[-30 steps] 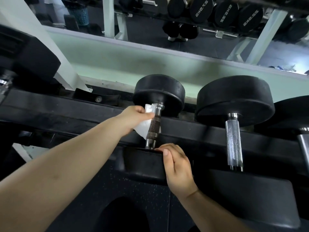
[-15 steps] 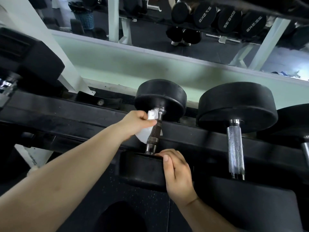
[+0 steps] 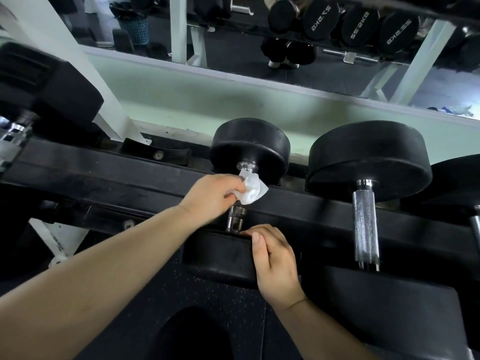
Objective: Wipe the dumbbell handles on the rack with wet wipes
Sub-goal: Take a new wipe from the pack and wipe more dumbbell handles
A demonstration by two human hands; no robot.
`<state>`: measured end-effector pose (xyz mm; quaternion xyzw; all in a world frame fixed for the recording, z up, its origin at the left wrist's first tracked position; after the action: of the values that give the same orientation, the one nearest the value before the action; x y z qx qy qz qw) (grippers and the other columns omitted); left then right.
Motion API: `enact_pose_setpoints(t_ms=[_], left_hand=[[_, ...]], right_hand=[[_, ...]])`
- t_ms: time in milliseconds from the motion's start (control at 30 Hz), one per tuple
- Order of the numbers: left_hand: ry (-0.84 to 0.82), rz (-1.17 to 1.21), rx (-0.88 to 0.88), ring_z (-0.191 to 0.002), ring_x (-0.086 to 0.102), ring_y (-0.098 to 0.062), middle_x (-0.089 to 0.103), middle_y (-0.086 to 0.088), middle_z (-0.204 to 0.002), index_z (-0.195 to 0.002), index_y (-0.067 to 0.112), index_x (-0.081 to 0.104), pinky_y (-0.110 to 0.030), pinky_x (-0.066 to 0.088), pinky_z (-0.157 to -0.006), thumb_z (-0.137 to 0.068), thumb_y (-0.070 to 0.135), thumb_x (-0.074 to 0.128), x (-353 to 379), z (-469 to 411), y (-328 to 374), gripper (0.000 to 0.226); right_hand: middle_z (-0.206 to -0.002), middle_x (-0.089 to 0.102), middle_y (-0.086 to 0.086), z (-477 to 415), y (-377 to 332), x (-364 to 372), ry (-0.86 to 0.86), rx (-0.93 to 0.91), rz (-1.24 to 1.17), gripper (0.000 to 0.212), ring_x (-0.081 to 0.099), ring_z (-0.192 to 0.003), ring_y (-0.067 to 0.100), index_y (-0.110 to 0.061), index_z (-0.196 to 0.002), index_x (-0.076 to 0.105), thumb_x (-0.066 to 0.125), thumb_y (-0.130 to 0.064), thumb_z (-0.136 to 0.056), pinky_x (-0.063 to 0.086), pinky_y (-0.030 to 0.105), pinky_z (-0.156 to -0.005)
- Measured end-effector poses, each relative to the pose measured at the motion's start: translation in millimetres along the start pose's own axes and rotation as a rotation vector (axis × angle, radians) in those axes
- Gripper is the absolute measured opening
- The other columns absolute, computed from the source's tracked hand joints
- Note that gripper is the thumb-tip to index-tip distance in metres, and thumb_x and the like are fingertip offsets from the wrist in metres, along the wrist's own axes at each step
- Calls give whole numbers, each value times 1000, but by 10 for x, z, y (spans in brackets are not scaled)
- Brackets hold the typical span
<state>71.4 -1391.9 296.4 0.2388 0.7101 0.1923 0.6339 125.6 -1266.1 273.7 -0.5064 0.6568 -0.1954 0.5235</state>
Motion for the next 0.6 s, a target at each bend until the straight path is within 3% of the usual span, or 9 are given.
enact_pose_setpoints(t_ms=[100, 200, 267, 367, 467, 600], left_hand=[[-25, -16, 25, -89, 62, -24, 69, -9, -93, -97, 10, 72, -21, 39, -74, -83, 3, 60, -23, 40, -35, 20], [-186, -60, 62, -76, 57, -17, 64, 0, -80, -94, 12, 73, -12, 36, -66, -84, 3, 59, 52, 173, -93, 19], [-219, -93, 77, -77, 59, -18, 62, 0, -79, -94, 12, 72, -16, 38, -67, -85, 3, 60, 33, 236, -116, 18], [-67, -82, 65, -94, 62, -27, 67, -10, -96, -105, 9, 69, -27, 41, -80, -86, 2, 59, -105, 86, -85, 23], [0, -59, 72, -113, 56, -20, 62, -6, -121, -117, 9, 63, -20, 35, -92, -89, 4, 55, -96, -13, 45, 30], [-59, -14, 133, -105, 61, -19, 66, -10, -114, -105, 4, 70, -11, 34, -86, -82, -8, 58, -33, 150, 96, 28]], right_hand=[[-80, 63, 1, 3, 20, 9, -6, 16, -4, 45, 49, -83, 9, -4, -79, 66, 31, -30, -87, 35, 10, -74], [-79, 64, 3, 4, 20, 7, 0, 14, -5, 44, 49, -82, 11, -4, -78, 66, 31, -30, -86, 36, 14, -71], [-79, 64, 3, 1, 16, 2, 6, 12, -15, 44, 50, -82, 11, -4, -78, 66, 32, -30, -86, 37, 15, -71], [-80, 64, 3, 3, 25, 14, -3, 10, -15, 45, 50, -82, 11, -4, -78, 66, 31, -30, -87, 36, 13, -73], [-80, 64, 3, 4, 15, 12, -3, 1, -25, 44, 50, -81, 10, -4, -78, 66, 32, -30, -87, 36, 12, -72], [-79, 64, 3, 3, 7, -9, 5, -2, -24, 44, 50, -81, 10, -3, -78, 66, 32, -31, -87, 35, 10, -72]])
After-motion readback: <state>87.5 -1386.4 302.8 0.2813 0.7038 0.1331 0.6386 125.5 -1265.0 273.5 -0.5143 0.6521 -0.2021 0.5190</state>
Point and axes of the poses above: each hand's wrist, its own z-axis away from the middle knuckle, its own x-axis out of the palm, y = z × x, the point moved 10 cm from there along -z, towards the middle knuckle
